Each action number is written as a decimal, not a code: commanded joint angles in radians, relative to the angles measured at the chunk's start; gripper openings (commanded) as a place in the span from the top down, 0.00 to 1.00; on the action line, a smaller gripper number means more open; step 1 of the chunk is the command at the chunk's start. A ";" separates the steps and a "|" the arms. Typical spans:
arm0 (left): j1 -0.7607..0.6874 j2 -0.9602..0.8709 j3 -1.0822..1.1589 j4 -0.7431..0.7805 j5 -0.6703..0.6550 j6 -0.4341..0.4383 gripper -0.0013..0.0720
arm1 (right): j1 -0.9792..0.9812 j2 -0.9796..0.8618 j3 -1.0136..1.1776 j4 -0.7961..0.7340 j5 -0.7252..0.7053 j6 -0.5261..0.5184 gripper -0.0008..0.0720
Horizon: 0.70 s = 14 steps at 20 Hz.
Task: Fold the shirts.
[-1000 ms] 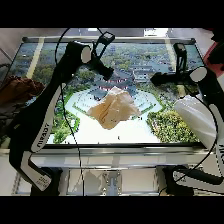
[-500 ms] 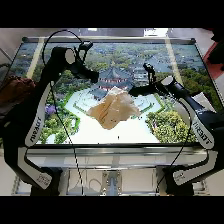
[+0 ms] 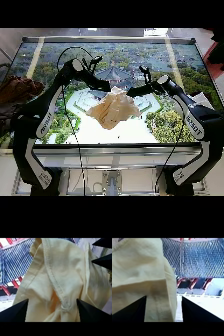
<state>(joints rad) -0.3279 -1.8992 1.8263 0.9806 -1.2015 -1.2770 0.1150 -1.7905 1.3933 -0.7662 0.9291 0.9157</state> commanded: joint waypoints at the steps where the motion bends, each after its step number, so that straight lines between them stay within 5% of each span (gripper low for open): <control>1: -0.004 -0.023 -0.002 -0.045 -0.010 0.018 0.03 | 0.001 -0.043 0.005 0.040 0.058 0.000 0.29; 4: -0.009 -0.032 -0.002 -0.049 -0.043 0.017 0.07 | 0.001 -0.055 0.005 0.066 0.093 -0.013 0.35; 6: -0.009 -0.038 -0.002 -0.049 -0.072 0.017 0.41 | -0.005 -0.055 0.005 0.121 0.133 -0.051 0.47; 8: -0.009 -0.046 -0.002 -0.056 -0.096 0.017 0.85 | -0.014 -0.055 0.005 0.167 0.159 -0.077 0.51; 9: -0.009 -0.048 -0.002 -0.067 -0.106 0.018 0.97 | -0.019 -0.054 0.005 0.177 0.163 -0.079 0.65; 10: -0.009 -0.050 -0.002 -0.071 -0.111 0.018 0.97 | -0.023 -0.054 0.005 0.188 0.167 -0.079 0.88; 11: -0.009 -0.050 -0.001 -0.073 -0.110 0.018 0.97 | -0.028 -0.054 0.005 0.195 0.172 -0.083 0.95; 14: -0.002 -0.050 0.018 -0.099 -0.124 0.018 0.97 | -0.055 -0.035 0.005 0.204 0.220 -0.091 0.95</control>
<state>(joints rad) -0.3347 -1.9469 1.8301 0.9058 -1.3067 -1.2591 0.0803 -1.8385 1.3972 -0.5888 1.1030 0.8379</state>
